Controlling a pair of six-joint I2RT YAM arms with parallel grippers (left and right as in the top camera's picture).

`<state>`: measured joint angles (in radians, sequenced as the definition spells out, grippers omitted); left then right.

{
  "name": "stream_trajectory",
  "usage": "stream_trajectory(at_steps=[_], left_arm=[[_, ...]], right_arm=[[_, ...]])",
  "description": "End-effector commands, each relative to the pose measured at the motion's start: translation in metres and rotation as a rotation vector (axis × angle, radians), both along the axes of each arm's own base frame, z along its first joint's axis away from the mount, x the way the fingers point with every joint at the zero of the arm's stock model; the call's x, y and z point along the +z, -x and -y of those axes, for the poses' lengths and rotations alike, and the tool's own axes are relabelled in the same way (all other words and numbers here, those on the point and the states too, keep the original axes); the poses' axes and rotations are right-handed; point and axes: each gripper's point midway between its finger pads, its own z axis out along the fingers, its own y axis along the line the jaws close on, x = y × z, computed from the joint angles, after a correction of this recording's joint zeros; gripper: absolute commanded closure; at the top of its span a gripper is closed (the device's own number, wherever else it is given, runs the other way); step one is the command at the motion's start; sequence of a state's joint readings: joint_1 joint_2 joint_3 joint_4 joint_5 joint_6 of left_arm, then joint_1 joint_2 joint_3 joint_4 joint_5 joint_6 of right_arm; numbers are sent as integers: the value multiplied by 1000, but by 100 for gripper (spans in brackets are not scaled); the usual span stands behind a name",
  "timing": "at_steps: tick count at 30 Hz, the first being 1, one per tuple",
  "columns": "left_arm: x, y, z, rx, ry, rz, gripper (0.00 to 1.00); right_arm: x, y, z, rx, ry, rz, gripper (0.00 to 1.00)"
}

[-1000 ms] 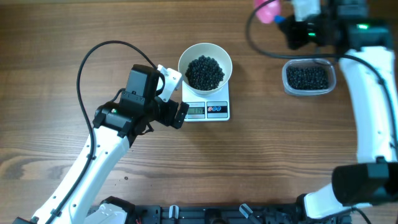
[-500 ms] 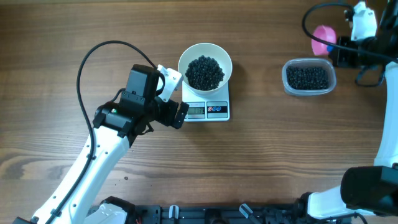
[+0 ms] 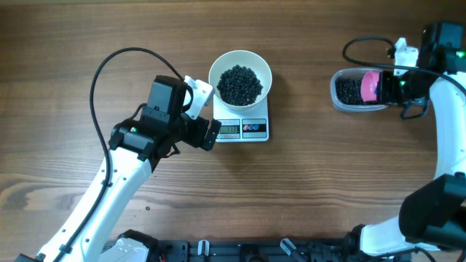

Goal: Scoop item into bowl and weigh 150g on scale
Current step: 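Return the empty scoop to the bean tub with the right gripper, then dip the scoop into the beans and lift it out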

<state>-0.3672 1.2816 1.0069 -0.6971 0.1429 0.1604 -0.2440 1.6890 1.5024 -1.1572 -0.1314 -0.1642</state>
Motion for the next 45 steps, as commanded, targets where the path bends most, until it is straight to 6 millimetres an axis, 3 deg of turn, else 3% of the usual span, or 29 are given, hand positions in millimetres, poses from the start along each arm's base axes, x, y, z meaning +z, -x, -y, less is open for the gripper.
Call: stream_trajectory(at_steps=[1, 8, 15, 24, 35, 45], left_arm=[[1, 0, -3, -1, -9, 11, 0], [1, 0, -3, -1, -9, 11, 0], [1, 0, -3, -1, -9, 11, 0], [1, 0, -3, -1, -9, 11, 0], [1, 0, -3, -1, -9, 11, 0], [1, 0, -3, -1, -9, 11, 0]], right_arm=[[-23, -5, 0, -1, 2, -36, 96], [-44, -29, -20, 47, -58, -17, 96], [-67, -30, -48, 101, -142, -75, 96], [-61, -19, -69, 104, -299, -109, 96], [-55, -8, -57, 31, -387, -136, 96], [-46, -8, -26, -76, -492, -83, 96]])
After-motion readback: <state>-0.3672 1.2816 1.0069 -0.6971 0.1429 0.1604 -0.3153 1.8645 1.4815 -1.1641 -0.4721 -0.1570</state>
